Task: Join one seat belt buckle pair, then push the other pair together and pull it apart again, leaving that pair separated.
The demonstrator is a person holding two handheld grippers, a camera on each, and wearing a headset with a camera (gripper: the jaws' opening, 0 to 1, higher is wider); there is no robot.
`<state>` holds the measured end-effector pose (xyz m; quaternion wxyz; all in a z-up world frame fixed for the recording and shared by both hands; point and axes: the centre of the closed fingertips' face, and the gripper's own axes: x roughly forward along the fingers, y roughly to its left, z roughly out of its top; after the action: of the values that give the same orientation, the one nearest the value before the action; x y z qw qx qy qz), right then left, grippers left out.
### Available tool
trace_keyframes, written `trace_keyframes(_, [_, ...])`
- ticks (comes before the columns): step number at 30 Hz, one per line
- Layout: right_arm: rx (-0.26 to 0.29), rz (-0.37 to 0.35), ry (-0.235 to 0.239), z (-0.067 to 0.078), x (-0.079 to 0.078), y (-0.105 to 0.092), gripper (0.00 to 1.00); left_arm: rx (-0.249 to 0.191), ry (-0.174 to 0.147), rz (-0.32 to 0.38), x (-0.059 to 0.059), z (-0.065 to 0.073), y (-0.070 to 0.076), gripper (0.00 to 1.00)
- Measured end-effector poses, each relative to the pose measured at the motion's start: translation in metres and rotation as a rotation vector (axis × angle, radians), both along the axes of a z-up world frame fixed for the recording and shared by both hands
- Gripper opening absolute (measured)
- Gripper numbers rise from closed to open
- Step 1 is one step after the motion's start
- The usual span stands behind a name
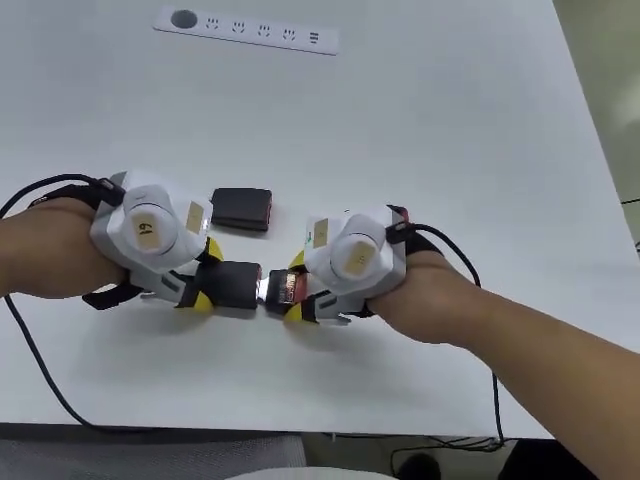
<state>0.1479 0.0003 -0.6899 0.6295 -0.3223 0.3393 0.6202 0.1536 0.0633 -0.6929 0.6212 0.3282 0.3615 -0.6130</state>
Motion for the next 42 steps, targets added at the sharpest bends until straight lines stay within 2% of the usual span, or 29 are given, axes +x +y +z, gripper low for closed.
trace_keyframes(8, [-0.008,-0.001,0.0,0.0,0.0,0.0,0.31,0.015,0.009,0.001,0.0,0.0,0.0,0.31])
trace_keyframes(17, [-0.024,0.009,-0.005,0.0,0.0,-0.002,0.33,0.012,0.016,0.001,0.002,0.0,0.0,0.33])
trace_keyframes(19, [-0.022,0.024,-0.017,0.0,0.0,-0.002,0.33,-0.002,0.027,0.027,0.002,0.0,-0.001,0.34])
trace_keyframes(23, [-0.01,0.008,-0.029,0.004,0.001,-0.001,0.33,-0.008,0.024,0.053,0.001,0.001,-0.002,0.34])
trace_keyframes(26, [0.022,-0.017,-0.02,0.01,0.002,0.004,0.33,0.003,0.008,0.054,0.003,0.006,-0.004,0.36])
trace_keyframes(29, [0.032,-0.019,-0.029,0.019,0.001,0.006,0.33,-0.012,-0.013,0.07,0.007,0.015,-0.008,0.41])
trace_keyframes(31, [0.038,-0.011,-0.034,0.023,-0.001,0.005,0.31,-0.039,-0.006,0.088,0.007,0.029,-0.014,0.41])
trace_keyframes(32, [0.043,-0.009,-0.042,0.025,-0.001,0.005,0.31,-0.042,-0.008,0.086,0.007,0.028,-0.014,0.41])
trace_keyframes(34, [0.047,-0.009,-0.049,0.029,0.001,0.003,0.31,-0.045,-0.037,0.059,0.007,0.037,-0.017,0.41])
trace_keyframes(35, [0.051,-0.014,-0.054,0.031,0.003,0.002,0.31,-0.044,-0.037,0.062,0.008,0.039,-0.017,0.41])
trace_keyframes(42, [0.058,-0.062,-0.083,0.045,0.022,-0.017,0.3,-0.066,-0.067,0.1,0.029,0.049,-0.015,0.41])
